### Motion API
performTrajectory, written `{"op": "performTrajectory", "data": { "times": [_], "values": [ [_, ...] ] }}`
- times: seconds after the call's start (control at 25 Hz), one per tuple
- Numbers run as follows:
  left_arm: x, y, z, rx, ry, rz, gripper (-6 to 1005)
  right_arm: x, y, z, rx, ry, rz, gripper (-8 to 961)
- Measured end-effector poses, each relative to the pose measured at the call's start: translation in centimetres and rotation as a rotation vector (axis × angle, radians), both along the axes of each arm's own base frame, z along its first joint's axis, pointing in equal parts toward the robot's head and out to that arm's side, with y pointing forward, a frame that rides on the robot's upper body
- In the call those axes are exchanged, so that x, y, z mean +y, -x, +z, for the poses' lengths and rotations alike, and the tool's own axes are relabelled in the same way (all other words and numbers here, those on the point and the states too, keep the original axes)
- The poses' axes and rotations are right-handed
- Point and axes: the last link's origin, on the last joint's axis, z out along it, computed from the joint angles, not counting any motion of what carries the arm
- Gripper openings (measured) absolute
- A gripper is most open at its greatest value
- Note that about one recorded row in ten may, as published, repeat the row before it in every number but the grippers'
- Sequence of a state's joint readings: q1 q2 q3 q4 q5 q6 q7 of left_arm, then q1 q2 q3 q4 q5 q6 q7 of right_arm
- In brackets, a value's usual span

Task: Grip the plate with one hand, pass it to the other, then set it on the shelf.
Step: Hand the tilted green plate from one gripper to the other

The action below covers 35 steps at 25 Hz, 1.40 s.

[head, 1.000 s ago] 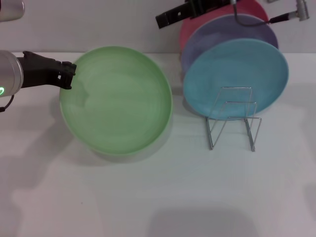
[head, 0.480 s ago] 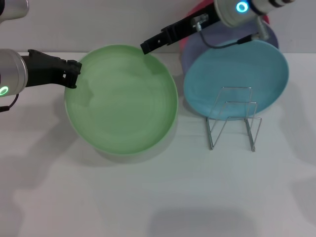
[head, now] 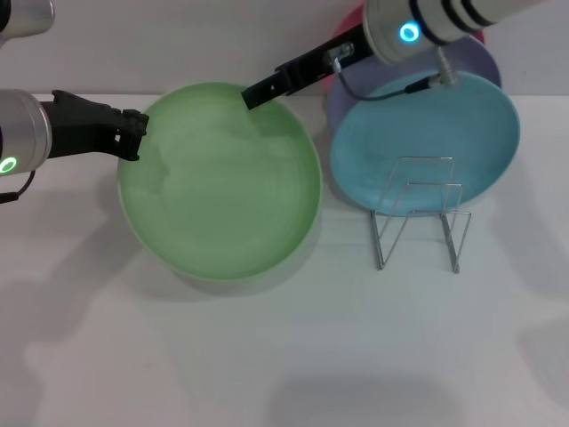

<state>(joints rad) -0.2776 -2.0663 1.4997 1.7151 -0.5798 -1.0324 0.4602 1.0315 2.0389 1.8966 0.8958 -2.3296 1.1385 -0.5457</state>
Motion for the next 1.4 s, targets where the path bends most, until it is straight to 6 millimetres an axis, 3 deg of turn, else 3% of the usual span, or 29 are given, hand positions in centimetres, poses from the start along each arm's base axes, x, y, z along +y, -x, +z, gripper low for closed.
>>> {"op": "performTrajectory", "data": {
  "times": [0.32, 0.72, 0.84, 1.08, 1.32, 1.4],
  "values": [
    [0.0, 0.0, -0.1, 0.001, 0.003, -0.002, 46, 0.3, -0.5, -1.0, 0.005, -0.008, -0.004, 789],
    [0.0, -0.2, -0.1, -0.007, 0.003, -0.005, 48, -0.6, -0.4, -3.1, -0.059, 0.023, 0.097, 503],
    [0.0, -0.2, 0.0, -0.007, 0.003, -0.005, 48, -0.7, -0.5, -3.2, -0.059, 0.026, 0.109, 378],
    [0.0, -0.4, -0.3, -0.004, 0.014, -0.010, 49, -0.8, -0.4, -2.6, -0.049, 0.004, 0.129, 218],
    [-0.1, -0.8, -0.5, -0.006, 0.018, -0.022, 50, -1.0, -0.3, -2.5, -0.049, 0.005, 0.142, 171],
    [-0.1, -0.8, -0.6, -0.006, 0.020, -0.024, 126, -1.0, -0.4, -2.5, -0.052, 0.006, 0.140, 167]
  ]
}}
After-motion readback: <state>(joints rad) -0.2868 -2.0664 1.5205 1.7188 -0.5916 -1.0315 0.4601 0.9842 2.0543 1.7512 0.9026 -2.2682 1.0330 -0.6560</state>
